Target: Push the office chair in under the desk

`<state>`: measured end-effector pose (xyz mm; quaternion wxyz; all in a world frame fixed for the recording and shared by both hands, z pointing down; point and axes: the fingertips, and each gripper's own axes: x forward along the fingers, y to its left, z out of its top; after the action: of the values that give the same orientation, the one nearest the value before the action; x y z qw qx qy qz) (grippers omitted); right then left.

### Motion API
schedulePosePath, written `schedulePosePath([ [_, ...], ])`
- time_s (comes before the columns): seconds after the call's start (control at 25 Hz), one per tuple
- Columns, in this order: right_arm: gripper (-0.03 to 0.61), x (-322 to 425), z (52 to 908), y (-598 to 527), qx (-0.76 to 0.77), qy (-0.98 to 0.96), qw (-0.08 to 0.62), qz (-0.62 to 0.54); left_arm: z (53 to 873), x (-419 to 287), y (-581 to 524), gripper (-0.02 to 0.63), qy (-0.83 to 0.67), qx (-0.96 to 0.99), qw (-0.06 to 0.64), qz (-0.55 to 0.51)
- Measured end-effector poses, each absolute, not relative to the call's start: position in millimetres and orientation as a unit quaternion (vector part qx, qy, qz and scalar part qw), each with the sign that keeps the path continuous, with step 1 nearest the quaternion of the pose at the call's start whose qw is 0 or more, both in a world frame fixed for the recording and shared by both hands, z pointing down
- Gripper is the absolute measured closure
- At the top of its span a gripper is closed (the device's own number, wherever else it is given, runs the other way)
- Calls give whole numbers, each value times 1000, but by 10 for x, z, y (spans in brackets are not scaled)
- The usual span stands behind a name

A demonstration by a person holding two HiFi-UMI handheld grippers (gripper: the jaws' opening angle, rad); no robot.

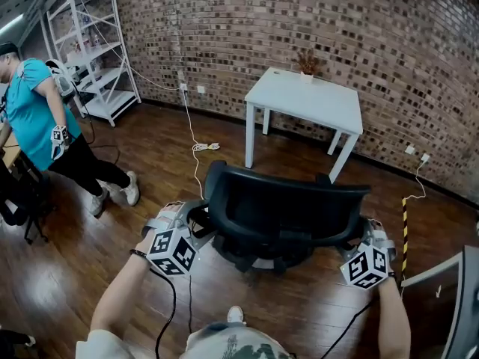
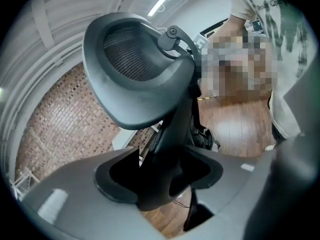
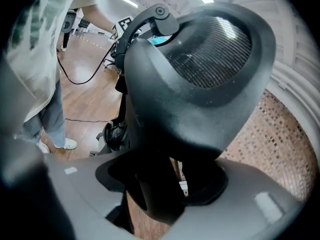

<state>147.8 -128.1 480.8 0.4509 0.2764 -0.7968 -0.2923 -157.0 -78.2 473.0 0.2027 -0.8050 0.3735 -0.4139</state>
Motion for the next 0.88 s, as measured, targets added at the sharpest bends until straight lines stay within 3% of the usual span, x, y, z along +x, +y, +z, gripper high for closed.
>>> schedulePosePath([
  [0.88,307,1503,4758,-1965,314,-776,474,-273,4640,-1592,-1675,336,343,-816,209,-415],
])
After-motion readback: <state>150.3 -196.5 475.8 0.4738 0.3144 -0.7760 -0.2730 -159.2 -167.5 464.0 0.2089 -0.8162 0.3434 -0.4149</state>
